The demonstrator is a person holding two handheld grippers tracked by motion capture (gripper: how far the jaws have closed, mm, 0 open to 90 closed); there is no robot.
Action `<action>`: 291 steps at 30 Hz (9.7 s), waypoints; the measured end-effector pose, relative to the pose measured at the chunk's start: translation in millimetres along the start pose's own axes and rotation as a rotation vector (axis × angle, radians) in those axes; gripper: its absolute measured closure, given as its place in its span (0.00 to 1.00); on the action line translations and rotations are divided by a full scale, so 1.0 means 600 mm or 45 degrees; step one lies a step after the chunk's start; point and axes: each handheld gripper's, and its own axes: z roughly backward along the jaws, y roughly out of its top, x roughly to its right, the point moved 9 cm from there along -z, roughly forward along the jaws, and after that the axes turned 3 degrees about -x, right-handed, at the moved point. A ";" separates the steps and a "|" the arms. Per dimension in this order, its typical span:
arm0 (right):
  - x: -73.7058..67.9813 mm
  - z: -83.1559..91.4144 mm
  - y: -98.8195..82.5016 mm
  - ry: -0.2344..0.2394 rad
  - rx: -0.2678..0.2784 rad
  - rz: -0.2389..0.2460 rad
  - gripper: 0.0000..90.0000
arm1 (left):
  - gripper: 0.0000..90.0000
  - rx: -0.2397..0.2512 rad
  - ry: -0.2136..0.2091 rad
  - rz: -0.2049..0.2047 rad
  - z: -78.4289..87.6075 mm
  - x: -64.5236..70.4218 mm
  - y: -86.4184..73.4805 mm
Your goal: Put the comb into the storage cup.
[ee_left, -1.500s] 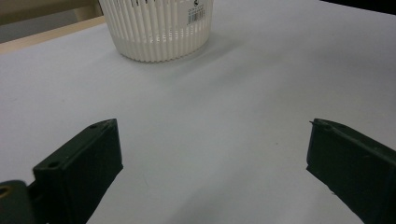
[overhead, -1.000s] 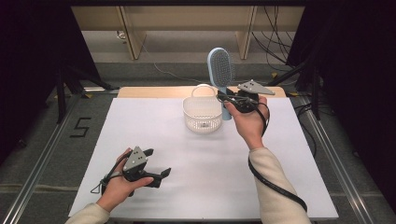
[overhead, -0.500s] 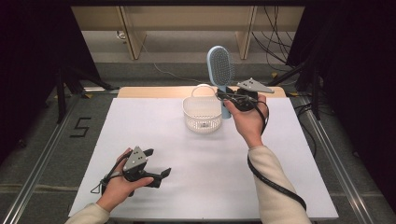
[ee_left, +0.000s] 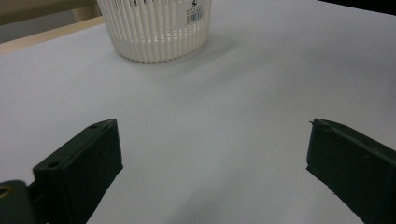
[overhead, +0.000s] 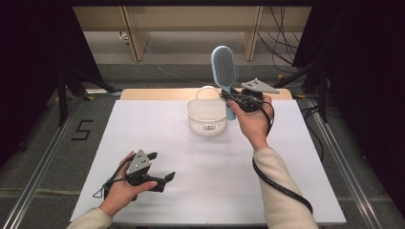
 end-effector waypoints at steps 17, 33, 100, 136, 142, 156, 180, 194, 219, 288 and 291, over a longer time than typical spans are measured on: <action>0.000 -0.009 0.001 0.000 -0.007 0.008 0.78 | 0.03 0.000 -0.001 -0.003 0.000 0.000 0.000; 0.003 -0.017 -0.002 -0.004 -0.016 0.014 0.78 | 0.03 0.000 -0.002 -0.003 0.000 0.001 0.000; 0.019 -0.070 -0.011 -0.044 -0.020 0.121 0.78 | 0.04 0.000 0.003 -0.005 -0.001 0.000 0.000; 0.021 -0.098 -0.017 -0.049 -0.023 0.098 0.78 | 0.04 -0.003 -0.003 -0.006 -0.001 0.001 0.000; 0.022 -0.101 -0.018 -0.047 -0.018 0.098 0.78 | 0.04 -0.003 -0.003 -0.007 -0.001 0.001 0.000; 0.021 -0.108 -0.021 -0.047 -0.016 0.106 0.78 | 0.04 -0.004 -0.003 -0.007 -0.001 0.001 0.000; 0.017 -0.121 -0.024 -0.040 -0.019 0.128 0.78 | 0.04 -0.003 -0.006 -0.003 -0.001 0.002 0.000; 0.015 -0.128 -0.028 -0.038 -0.021 0.142 0.78 | 0.04 -0.002 -0.007 -0.004 -0.001 0.002 0.000; 0.010 -0.138 -0.041 -0.027 -0.034 0.155 0.78 | 0.04 -0.002 -0.007 -0.004 -0.001 0.003 0.000; 0.015 -0.156 -0.085 -0.029 -0.112 0.176 0.78 | 0.04 -0.004 -0.008 -0.013 -0.002 0.004 0.000; 0.014 -0.157 -0.088 -0.025 -0.119 0.180 0.78 | 0.04 -0.005 -0.008 -0.012 -0.002 0.004 -0.001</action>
